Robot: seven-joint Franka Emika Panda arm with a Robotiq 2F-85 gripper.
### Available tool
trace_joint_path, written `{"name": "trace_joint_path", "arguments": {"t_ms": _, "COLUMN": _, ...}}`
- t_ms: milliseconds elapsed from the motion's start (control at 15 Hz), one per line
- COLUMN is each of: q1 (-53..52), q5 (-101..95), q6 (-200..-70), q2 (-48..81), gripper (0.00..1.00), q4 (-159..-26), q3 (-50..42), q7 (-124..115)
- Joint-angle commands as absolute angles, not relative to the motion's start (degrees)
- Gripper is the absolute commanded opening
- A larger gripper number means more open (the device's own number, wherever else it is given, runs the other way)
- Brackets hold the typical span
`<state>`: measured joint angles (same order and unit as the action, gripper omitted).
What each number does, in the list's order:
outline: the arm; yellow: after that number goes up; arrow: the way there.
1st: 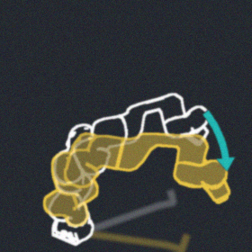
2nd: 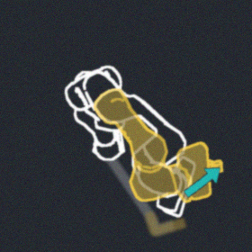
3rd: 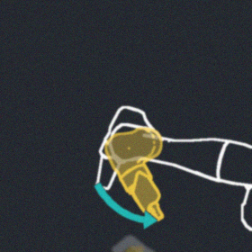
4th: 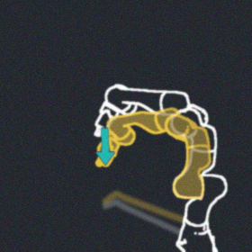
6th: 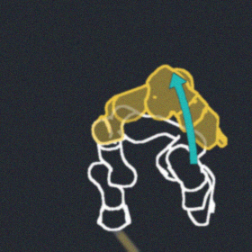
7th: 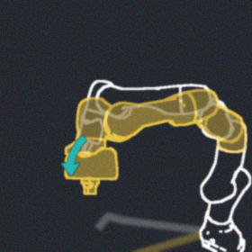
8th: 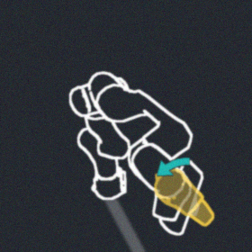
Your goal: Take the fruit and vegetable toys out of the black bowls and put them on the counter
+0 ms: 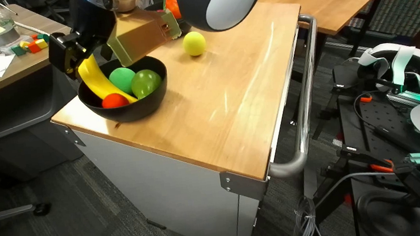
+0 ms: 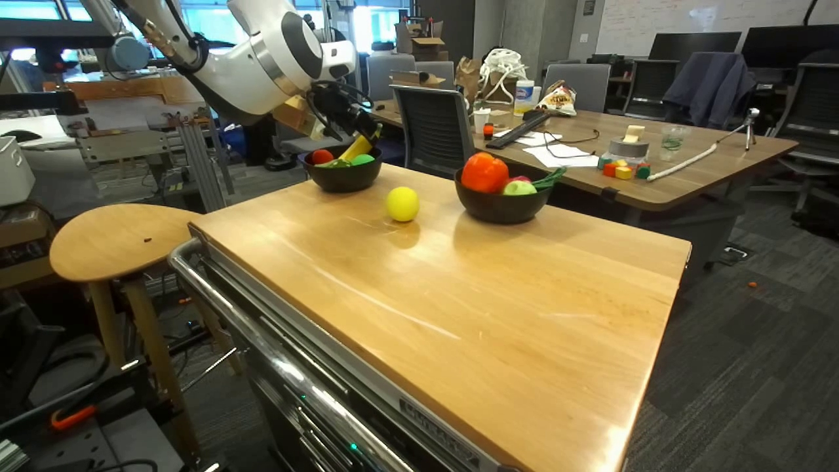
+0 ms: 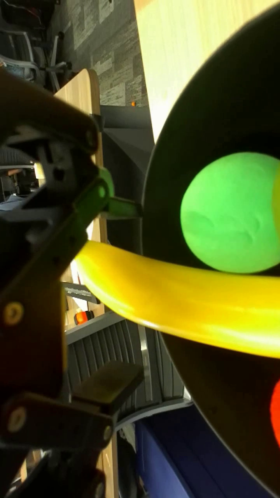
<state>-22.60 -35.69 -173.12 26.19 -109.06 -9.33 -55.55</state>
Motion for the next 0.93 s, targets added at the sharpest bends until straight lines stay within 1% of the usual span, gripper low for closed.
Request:
{"name": "trace_joint_path", "arguments": {"t_ms": 0, "q1": -25.0, "q5": -37.5, "q6": -174.0, "q2": 28.3, "gripper": 0.91, "q4": -106.2, "q3": -12.4, "q7": -57.8}}
{"name": "trace_joint_path", "arguments": {"t_ms": 67, "q1": -25.5, "q5": -37.5, "q6": -174.1, "q2": 28.7, "gripper": 0.72, "q4": -105.8, "q3": -13.1, "q7": -57.9}}
{"name": "trace_joint_path", "arguments": {"t_ms": 133, "q1": -25.9, "q5": -37.5, "q6": -174.2, "q2": 29.0, "gripper": 0.71, "q4": -105.5, "q3": -13.6, "q7": -58.0}}
{"name": "trace_joint_path", "arguments": {"t_ms": 333, "q1": -27.3, "q5": -37.3, "q6": -174.4, "q2": 29.8, "gripper": 0.45, "q4": -104.7, "q3": -15.4, "q7": -58.5}}
{"name": "trace_joint_path", "arguments": {"t_ms": 400, "q1": -27.6, "q5": -37.2, "q6": -174.5, "q2": 29.8, "gripper": 0.38, "q4": -104.8, "q3": -15.7, "q7": -58.4}}
{"name": "trace_joint_path", "arguments": {"t_ms": 467, "q1": -27.8, "q5": -37.2, "q6": -174.5, "q2": 29.5, "gripper": 0.29, "q4": -105.2, "q3": -15.9, "q7": -58.4}}
{"name": "trace_joint_path", "arguments": {"t_ms": 533, "q1": -28.0, "q5": -37.1, "q6": -174.5, "q2": 29.0, "gripper": 0.23, "q4": -105.9, "q3": -16.0, "q7": -58.3}}
{"name": "trace_joint_path", "arguments": {"t_ms": 600, "q1": -28.1, "q5": -37.3, "q6": -174.6, "q2": 28.2, "gripper": 0.18, "q4": -106.7, "q3": -16.2, "q7": -58.0}}
{"name": "trace_joint_path", "arguments": {"t_ms": 867, "q1": -30.7, "q5": -41.3, "q6": -174.9, "q2": 23.8, "gripper": 0.17, "q4": -110.7, "q3": -19.2, "q7": -57.9}}
